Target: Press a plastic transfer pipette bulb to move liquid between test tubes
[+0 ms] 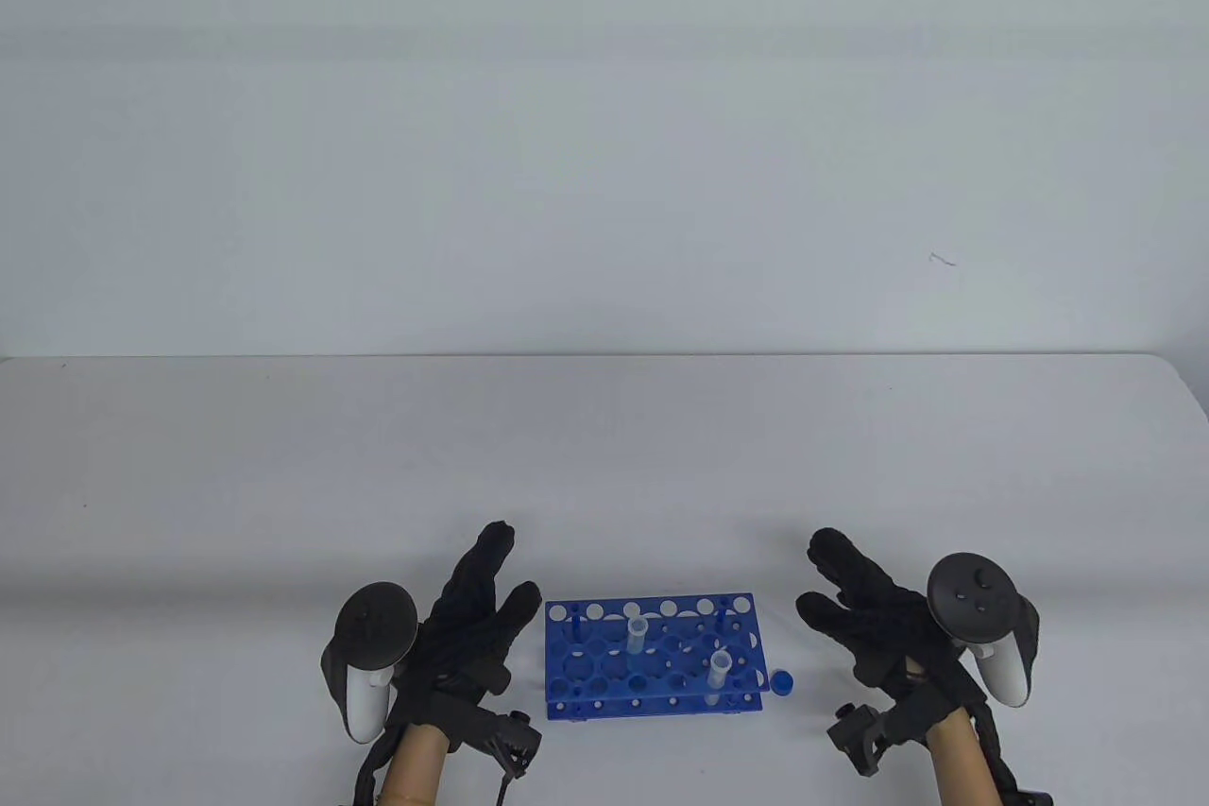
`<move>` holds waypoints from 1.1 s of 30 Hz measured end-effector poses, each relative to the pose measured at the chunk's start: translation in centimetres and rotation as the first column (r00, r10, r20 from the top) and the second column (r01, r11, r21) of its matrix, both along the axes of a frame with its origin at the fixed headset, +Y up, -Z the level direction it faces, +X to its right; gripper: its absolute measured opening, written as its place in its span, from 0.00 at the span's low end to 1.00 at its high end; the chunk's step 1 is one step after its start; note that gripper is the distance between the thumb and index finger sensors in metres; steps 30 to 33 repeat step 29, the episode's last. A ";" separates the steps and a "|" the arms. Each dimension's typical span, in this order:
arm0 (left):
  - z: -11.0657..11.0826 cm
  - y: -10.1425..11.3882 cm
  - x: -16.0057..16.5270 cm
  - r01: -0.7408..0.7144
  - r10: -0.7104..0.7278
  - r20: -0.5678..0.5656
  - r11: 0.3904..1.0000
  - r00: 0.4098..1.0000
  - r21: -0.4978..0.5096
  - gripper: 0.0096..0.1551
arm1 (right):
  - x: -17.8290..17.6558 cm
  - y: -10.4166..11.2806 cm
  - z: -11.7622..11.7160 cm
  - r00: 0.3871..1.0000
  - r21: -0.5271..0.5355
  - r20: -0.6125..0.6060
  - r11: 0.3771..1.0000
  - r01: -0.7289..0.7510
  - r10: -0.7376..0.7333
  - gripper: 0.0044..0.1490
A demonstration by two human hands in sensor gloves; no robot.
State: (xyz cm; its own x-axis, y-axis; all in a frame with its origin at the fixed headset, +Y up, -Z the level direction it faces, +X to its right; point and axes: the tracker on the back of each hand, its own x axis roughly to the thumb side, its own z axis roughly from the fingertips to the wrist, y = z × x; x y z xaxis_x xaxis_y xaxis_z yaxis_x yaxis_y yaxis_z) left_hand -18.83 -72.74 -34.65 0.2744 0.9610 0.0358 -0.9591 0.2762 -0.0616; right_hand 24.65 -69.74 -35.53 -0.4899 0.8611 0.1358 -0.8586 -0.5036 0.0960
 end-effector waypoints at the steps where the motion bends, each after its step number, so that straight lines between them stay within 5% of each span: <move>1: 0.0 0.0 0.0 0.001 -0.001 0.000 1.000 1.000 0.000 0.54 | 0.0 0.0 0.0 1.000 -0.001 -0.001 1.000 0.001 -0.001 0.57; 33: 0.0 -0.1 0.3 0.013 -0.013 0.010 1.000 1.000 -0.002 0.54 | 0.3 -0.2 -0.1 1.000 -0.015 0.017 1.000 -0.001 0.001 0.55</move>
